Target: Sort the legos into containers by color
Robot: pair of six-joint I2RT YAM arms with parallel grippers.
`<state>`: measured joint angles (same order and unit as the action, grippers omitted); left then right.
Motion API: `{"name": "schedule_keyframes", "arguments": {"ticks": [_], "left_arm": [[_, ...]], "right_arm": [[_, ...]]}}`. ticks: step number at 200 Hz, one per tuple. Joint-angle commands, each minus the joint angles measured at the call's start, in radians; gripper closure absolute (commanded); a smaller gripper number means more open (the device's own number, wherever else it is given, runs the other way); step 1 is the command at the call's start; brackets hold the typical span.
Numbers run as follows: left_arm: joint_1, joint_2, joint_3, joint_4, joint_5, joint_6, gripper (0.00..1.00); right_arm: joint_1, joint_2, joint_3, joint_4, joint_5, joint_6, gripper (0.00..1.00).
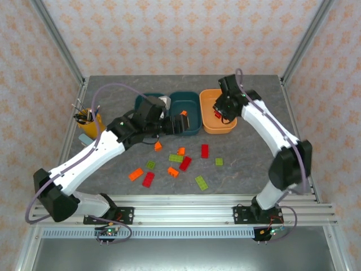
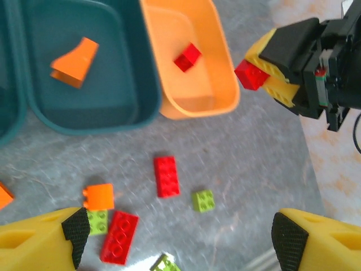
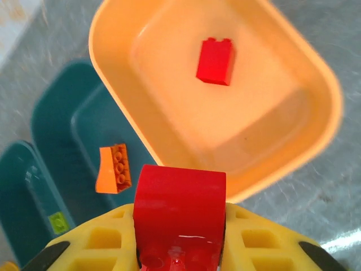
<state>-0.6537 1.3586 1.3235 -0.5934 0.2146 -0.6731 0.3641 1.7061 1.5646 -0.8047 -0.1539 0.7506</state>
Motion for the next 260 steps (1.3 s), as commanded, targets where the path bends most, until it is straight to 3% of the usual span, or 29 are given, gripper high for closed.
{"name": "schedule_keyframes", "arguments": {"ticks": [1,49,76,149,180,203,224,260], "left_arm": [[0.050,0.050,0.049,0.040,0.035,-0.028,0.13],[0.074,0.144,0.138,0.032,0.025,-0.020,0.13],[0.073,0.147,0.130,0.031,0.014,-0.026,0.13],[0.074,0.077,0.060,-0.049,-0.055,-0.035,0.14],[0.073,0.024,0.025,-0.162,-0.124,-0.073,0.14],[0.075,-0.034,-0.031,-0.283,-0.197,-0.173,0.14],[0.079,-0.096,-0.143,-0.299,-0.185,-0.272,0.15],[0.080,-0.159,-0.316,-0.263,-0.150,-0.376,0.16]], "right_arm": [[-0.024,0.147,0.113,-0.080,-0.107,-0.275,0.76],[-0.040,0.399,0.262,-0.118,-0.151,-0.315,0.76],[-0.041,0.469,0.287,-0.130,-0.104,-0.321,0.75],[-0.043,0.498,0.335,-0.175,-0.052,-0.320,0.49],[-0.041,0.419,0.334,-0.185,-0.043,-0.321,0.44],[-0.015,0.270,0.278,-0.142,-0.014,-0.351,0.44],[0.057,0.049,0.079,0.033,-0.030,-0.403,0.42],[0.265,-0.326,-0.345,0.365,-0.061,-0.487,0.40]]}}
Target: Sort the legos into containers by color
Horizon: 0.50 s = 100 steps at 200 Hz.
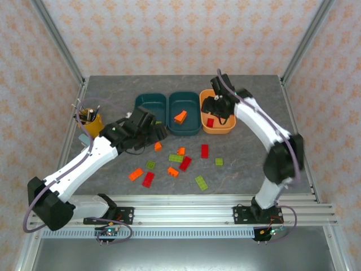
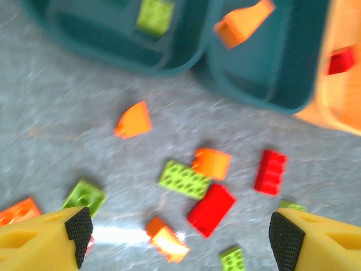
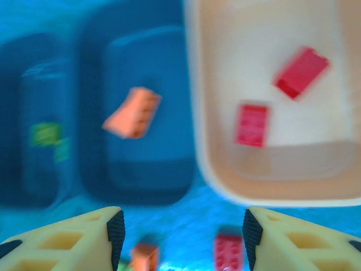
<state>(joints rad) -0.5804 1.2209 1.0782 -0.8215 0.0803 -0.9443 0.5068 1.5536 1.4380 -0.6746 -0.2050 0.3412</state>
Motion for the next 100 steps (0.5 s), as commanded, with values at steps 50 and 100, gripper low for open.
{"name": "schedule_keyframes", "arguments": {"ticks": [50,100], "left_arm": [[0.007,0.019,-0.162,-0.068,0.005,-0.126,0.16],[0.012,-0.110,-0.312,-0.117,-0.095,-0.405,0.15]], "right_arm": [[0.402,-0.493,-0.601,0.430,0.048,-0.101,0.35],[0.494,-0.455,-0.607,0.403,0.004,-0.131,0.35]]}}
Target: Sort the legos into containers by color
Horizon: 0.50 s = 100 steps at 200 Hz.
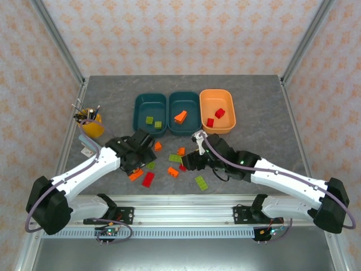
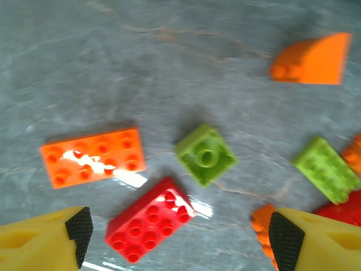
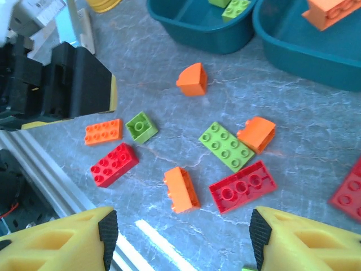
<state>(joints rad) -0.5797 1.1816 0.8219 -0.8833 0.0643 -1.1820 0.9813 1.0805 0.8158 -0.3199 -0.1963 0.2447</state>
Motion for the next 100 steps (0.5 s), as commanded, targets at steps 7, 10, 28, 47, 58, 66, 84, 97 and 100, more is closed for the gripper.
{"name": "schedule_keyframes", "arguments": {"ticks": [7,10,28,47,58,66,84,97,100], "left_arm": [[0.022,-0.078,-0.073,-0.050,-0.070,-0.186,0.15],[0.025,-0.079,-0.079,-0.055,-0.066,-0.198,0.14],[0.043,-0.102,-0.140,-0.058,-0.034,-0.325,0.13],[0.040,-0.180,-0.207,-0.023,-0.058,-0.536,0.13],[0.038,-0.220,-0.226,0.001,-0.100,-0.652,0.14],[0.037,-0.230,-0.224,0.008,-0.133,-0.715,0.14],[0.038,-0.206,-0.209,-0.002,-0.149,-0.826,0.11],[0.036,-0.165,-0.205,0.009,-0.113,-0.899,0.08],[0.035,-0.156,-0.206,0.021,-0.105,-0.914,0.08]], "right_arm": [[0.031,0.027,0.023,0.047,-0.012,-0.043,0.35],[0.037,0.030,0.027,0.046,-0.011,-0.047,0.35],[0.059,0.055,0.043,0.045,0.000,-0.061,0.35],[0.060,0.082,0.055,0.049,-0.013,-0.059,0.35],[0.062,0.094,0.061,0.054,-0.022,-0.057,0.35],[0.061,0.098,0.067,0.054,-0.026,-0.056,0.35],[0.062,0.114,0.075,0.048,-0.035,-0.062,0.35],[0.062,0.123,0.077,0.041,-0.037,-0.070,0.35],[0.061,0.125,0.077,0.039,-0.038,-0.073,0.35]]}}
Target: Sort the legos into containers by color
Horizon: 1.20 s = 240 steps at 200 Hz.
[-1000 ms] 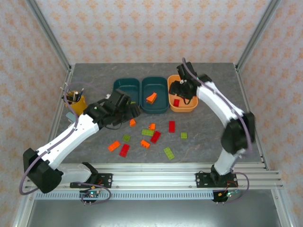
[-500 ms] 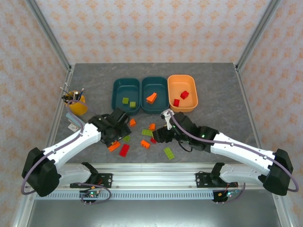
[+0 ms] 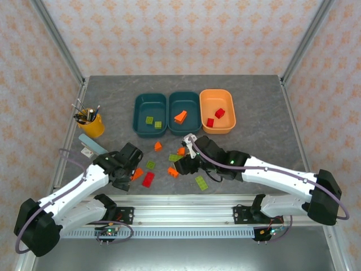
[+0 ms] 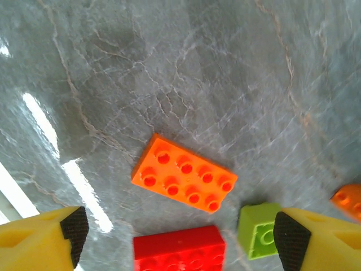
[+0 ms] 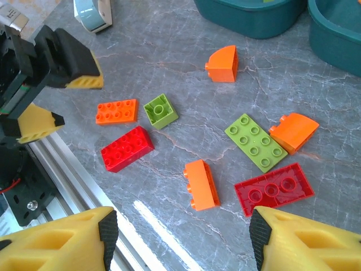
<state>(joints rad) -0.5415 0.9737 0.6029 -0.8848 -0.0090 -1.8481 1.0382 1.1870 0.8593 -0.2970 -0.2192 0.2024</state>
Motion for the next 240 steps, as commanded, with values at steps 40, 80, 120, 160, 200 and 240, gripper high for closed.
{"name": "schedule_keyframes", "arguments": {"ticks": [40,80,120,160,200,240], "left_arm": [[-0.025,0.135,0.012,0.187,-0.062,-0.494,0.09],[-0.029,0.256,0.036,0.247,-0.031,-0.543,0.08],[-0.053,0.270,0.020,0.244,-0.045,-0.602,0.10],[-0.008,0.322,0.028,0.226,-0.077,-0.552,0.17],[0.060,0.341,0.034,0.202,-0.080,-0.460,0.20],[0.173,0.413,0.108,0.161,-0.043,-0.247,0.24]], "right_arm": [[0.005,0.010,0.035,-0.007,-0.022,-0.045,0.35],[0.005,0.002,0.035,-0.031,-0.006,-0.047,0.35],[0.005,0.001,0.038,-0.047,0.026,-0.046,0.35],[0.004,0.010,0.046,-0.046,0.032,-0.037,0.35],[0.005,0.010,0.056,-0.054,0.051,-0.032,0.35],[0.004,0.013,0.053,-0.055,0.063,-0.022,0.35]]}}
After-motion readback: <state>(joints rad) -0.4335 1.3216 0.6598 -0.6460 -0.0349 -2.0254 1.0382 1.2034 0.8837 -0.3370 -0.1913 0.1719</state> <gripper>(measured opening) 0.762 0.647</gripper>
